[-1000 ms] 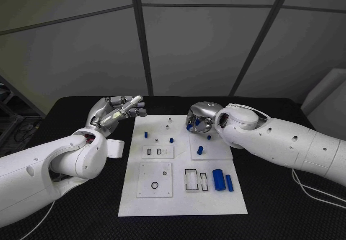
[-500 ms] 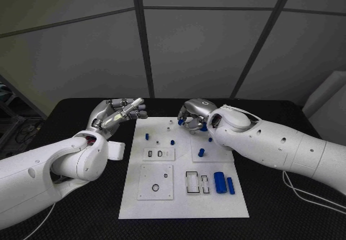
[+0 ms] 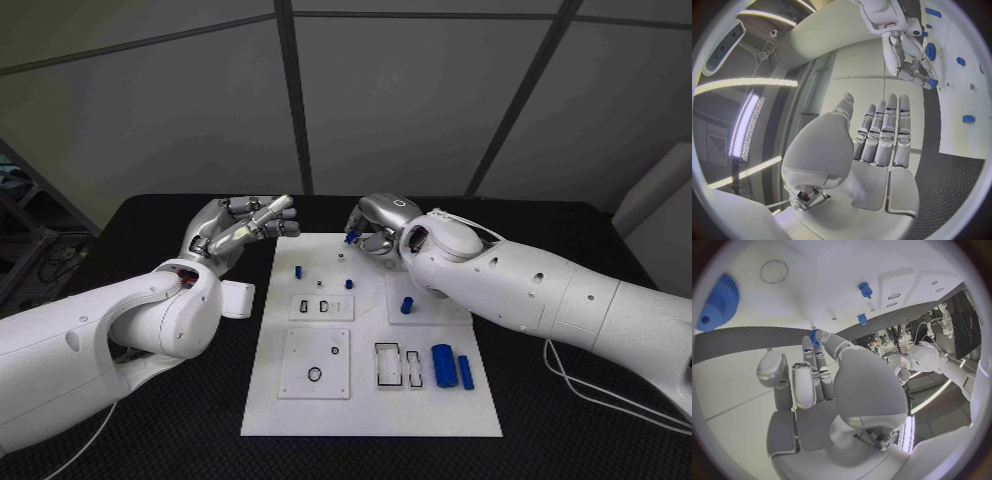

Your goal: Assemble the parts on the task board

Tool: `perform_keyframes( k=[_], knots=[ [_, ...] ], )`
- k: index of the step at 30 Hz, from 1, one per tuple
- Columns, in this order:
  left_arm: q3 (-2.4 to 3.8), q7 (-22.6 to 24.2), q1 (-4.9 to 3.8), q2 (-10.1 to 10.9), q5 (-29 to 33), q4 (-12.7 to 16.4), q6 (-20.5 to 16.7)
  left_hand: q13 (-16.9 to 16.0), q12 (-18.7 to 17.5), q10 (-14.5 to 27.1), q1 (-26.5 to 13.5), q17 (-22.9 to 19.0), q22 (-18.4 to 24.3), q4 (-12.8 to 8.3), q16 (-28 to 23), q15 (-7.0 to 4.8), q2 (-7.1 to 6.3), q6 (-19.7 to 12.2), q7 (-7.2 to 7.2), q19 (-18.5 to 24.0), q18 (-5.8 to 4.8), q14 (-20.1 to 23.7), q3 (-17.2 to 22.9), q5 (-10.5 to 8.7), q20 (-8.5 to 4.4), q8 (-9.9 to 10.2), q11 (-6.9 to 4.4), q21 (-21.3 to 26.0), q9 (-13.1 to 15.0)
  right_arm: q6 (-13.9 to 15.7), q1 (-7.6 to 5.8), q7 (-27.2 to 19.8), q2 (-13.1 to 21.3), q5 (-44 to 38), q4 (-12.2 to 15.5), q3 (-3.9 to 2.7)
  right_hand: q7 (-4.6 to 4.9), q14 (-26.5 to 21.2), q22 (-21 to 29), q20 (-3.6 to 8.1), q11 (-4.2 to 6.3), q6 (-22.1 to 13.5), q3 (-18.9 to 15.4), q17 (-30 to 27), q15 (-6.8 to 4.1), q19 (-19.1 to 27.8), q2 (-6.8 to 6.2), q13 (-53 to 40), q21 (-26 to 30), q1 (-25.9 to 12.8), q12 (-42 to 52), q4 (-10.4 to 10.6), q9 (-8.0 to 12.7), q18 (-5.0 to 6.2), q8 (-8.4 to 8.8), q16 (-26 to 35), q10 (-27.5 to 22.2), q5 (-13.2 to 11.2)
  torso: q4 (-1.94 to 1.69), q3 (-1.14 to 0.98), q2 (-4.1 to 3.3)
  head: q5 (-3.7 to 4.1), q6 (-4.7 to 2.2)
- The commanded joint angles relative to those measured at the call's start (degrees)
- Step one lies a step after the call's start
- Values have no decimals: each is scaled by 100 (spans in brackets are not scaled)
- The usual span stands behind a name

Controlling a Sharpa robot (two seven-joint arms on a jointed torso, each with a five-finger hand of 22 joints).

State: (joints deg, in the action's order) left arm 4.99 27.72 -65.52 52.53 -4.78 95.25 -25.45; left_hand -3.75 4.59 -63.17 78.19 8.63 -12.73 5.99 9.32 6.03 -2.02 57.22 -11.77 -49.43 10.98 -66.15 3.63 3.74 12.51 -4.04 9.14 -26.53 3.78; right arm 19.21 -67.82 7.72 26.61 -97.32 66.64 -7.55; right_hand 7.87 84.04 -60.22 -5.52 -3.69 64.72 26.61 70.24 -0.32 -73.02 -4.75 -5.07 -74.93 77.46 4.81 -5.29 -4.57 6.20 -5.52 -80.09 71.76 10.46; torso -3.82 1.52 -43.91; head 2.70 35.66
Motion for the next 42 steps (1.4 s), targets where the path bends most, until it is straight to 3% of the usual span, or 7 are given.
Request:
perform_keyframes(
  k=[1, 34, 38, 42],
  knots=[
    [7, 20, -9, -13, -36, 4, 70, 6, -36, 36, -60, 5, -6, -44, -31, 21, 13, -12, -46, 37, -66, 34, 2, -25, 1, 22, -8, -30, -6, 64, -13, 21, -63, 15, -108, -3, 11, 259, 1, -1, -22, 43, 30, 8, -30, -17, -33, 5, -30, 3, -13, 19, -5, -26, -15, -29, 34, -2, 6, -3, -3, -21, 6],
    [11, -7, -14, -20, -36, 5, 82, 6, -47, 48, -60, 8, -6, -52, -40, 24, 17, -15, -50, 44, -66, 37, 2, -26, 4, 26, -5, -33, -5, -361, -15, 101, -466, 30, -565, 1, 49, 245, 85, -27, -68, -69, 38, -44, 7, 66, -85, 30, 4, -116, -112, 86, 28, -9, 83, -13, -82, -12, 10, -2, -16, -80, 66],
    [12, -10, -16, -16, -36, 4, 81, 6, -47, 48, -60, 8, -6, -52, -40, 24, 17, -15, -50, 44, -66, 37, 2, -26, 4, 26, -5, -33, -5, -380, -16, 124, -488, 30, -589, 1, 92, 230, 179, -55, -116, -181, 48, -94, 48, 139, -139, 70, 52, -167, -141, 112, 53, 8, 157, 10, -255, -12, 17, -5, -20, -89, 64],
    [12, -14, -17, -11, -36, 5, 86, 6, -47, 48, -60, 8, -6, -52, -40, 24, 17, -15, -50, 44, -66, 37, 2, -26, 4, 26, -5, -33, -5, -389, -18, 139, -499, 30, -602, 2, 213, 173, 473, -153, -262, -575, 64, -302, 178, 347, -276, 150, 215, -236, -140, 136, 97, 63, 210, 120, -822, -44, 18, -5, -19, -82, 64]
  ],
)
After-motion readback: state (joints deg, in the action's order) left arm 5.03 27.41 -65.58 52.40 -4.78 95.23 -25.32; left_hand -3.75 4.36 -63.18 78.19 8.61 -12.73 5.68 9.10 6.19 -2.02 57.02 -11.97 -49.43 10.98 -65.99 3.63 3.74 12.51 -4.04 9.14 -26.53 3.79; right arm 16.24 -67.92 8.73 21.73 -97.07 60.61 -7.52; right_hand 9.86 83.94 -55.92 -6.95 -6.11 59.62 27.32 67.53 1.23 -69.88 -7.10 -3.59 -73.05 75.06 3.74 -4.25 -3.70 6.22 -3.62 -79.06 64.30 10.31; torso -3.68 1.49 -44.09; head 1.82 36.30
